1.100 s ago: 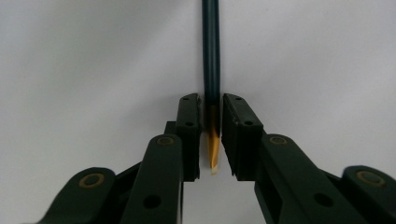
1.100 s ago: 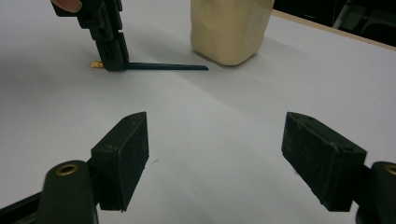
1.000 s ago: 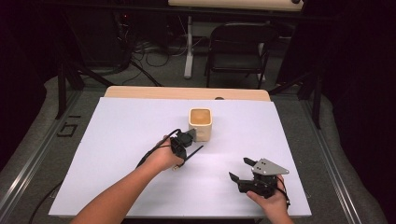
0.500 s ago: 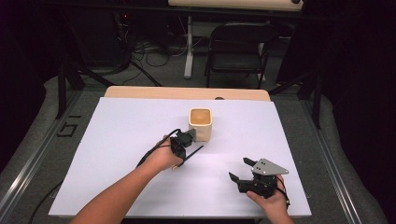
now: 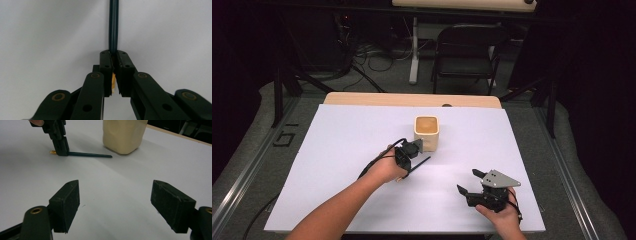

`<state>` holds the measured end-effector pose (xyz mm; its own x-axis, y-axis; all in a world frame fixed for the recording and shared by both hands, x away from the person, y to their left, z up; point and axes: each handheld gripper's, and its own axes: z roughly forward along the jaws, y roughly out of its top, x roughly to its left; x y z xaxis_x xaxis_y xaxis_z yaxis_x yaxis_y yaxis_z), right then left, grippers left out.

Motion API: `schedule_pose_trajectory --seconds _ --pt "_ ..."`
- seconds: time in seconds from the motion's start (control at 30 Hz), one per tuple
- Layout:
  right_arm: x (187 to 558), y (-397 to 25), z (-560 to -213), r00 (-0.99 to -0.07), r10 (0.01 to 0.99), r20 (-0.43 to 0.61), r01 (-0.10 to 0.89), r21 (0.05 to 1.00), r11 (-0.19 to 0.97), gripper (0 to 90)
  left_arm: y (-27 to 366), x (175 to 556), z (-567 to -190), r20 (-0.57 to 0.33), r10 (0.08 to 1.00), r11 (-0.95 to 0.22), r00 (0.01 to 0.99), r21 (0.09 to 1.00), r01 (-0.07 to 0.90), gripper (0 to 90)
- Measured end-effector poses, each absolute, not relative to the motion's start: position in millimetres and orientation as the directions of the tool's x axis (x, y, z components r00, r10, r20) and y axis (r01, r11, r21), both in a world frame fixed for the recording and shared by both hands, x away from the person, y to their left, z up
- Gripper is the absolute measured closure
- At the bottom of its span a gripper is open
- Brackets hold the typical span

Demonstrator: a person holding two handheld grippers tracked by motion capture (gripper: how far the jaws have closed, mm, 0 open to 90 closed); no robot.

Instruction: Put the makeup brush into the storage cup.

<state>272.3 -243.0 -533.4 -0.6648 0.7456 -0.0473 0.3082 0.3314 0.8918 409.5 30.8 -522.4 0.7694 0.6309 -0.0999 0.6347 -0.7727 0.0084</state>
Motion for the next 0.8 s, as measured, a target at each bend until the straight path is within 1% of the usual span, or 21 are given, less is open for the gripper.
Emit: schedule_pose_trajectory --seconds 0.17,0.57,0.8 --pt "272.3 -242.9 -533.6 -0.665 0.746 -0.05 0.307 0.892 0.333 23.7 34.7 407.7 -517.0 -0.095 0.608 -0.792 0.788 0.006 0.611 84.4" --pt "272.3 -240.2 -534.7 -0.665 0.743 -0.08 0.299 0.883 0.363 24.3 50.4 396.6 -489.1 -0.085 0.558 -0.825 0.825 0.05 0.563 84.4" --pt "272.6 -236.8 -536.3 -0.676 0.728 -0.118 0.288 0.867 0.407 24.3 57.8 392.0 -477.3 -0.075 0.534 -0.841 0.842 0.061 0.538 84.4"
